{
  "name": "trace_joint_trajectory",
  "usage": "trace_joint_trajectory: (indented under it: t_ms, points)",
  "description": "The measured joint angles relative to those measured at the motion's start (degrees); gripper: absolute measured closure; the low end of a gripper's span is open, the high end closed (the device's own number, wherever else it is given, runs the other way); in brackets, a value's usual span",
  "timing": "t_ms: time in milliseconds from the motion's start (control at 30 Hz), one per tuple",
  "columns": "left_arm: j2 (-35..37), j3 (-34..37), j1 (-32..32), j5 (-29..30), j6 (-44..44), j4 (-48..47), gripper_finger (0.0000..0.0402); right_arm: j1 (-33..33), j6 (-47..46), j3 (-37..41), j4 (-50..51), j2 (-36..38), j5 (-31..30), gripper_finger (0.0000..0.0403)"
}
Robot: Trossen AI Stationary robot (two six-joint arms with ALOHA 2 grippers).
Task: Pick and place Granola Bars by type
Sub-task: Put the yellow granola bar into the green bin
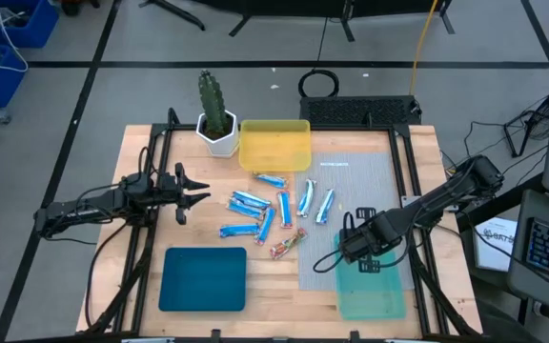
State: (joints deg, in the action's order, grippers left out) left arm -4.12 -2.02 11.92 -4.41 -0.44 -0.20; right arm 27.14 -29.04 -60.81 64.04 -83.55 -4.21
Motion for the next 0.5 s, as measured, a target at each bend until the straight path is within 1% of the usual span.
trace_joint_trajectory:
  t_ms: [200,500]
  points:
    - [0.0,0.01,0.0,0.01,0.0,0.0,0.0277,0.87,0.35,2.08,-2.39,0.0,0.06,0.0403]
    - [0.0,0.01,-0.01,0.01,0.02,0.01,0.0277,1.51,0.88,4.49,-8.6,0.0,0.04,0.0403]
